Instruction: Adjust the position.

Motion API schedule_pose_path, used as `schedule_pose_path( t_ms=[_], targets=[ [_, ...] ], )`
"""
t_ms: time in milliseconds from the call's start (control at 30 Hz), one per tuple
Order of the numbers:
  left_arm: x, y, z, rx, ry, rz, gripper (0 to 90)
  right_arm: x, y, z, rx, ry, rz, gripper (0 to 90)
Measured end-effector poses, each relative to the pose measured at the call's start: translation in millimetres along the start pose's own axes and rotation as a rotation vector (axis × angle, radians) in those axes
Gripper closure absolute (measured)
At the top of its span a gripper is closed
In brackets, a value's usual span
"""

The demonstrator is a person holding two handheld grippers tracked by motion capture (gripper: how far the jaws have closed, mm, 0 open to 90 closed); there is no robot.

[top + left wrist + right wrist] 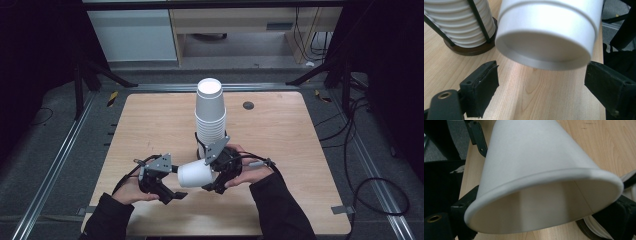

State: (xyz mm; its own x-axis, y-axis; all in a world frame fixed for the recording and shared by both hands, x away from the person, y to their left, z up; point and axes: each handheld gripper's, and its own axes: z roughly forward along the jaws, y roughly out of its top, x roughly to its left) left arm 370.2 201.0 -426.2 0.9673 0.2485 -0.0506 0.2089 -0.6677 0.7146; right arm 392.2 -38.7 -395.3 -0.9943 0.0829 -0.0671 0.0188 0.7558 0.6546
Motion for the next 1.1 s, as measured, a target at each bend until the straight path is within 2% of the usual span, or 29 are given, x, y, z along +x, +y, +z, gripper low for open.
schedule_pose_path(
  t_ms=[267, 500, 1100],
  targets=[
    [-2.0, 1.3, 4.2, 0.024, -0.006, 0.013, 11.9, 3.8, 9.2, 12.5, 0.050, 0.022, -0.028, 8.1],
    [-3.7, 2.5, 5.8, 0.029, -0.006, 0.019, 13.4, 5.7, 12.1, 20.7, 0.070, 0.035, -0.041, 8.0],
    [-6.3, 4.1, 6.3, 0.041, -0.016, 0.038, 21.3, 8.5, 15.5, 31.3, 0.070, 0.063, -0.050, 8.0]
  ],
)
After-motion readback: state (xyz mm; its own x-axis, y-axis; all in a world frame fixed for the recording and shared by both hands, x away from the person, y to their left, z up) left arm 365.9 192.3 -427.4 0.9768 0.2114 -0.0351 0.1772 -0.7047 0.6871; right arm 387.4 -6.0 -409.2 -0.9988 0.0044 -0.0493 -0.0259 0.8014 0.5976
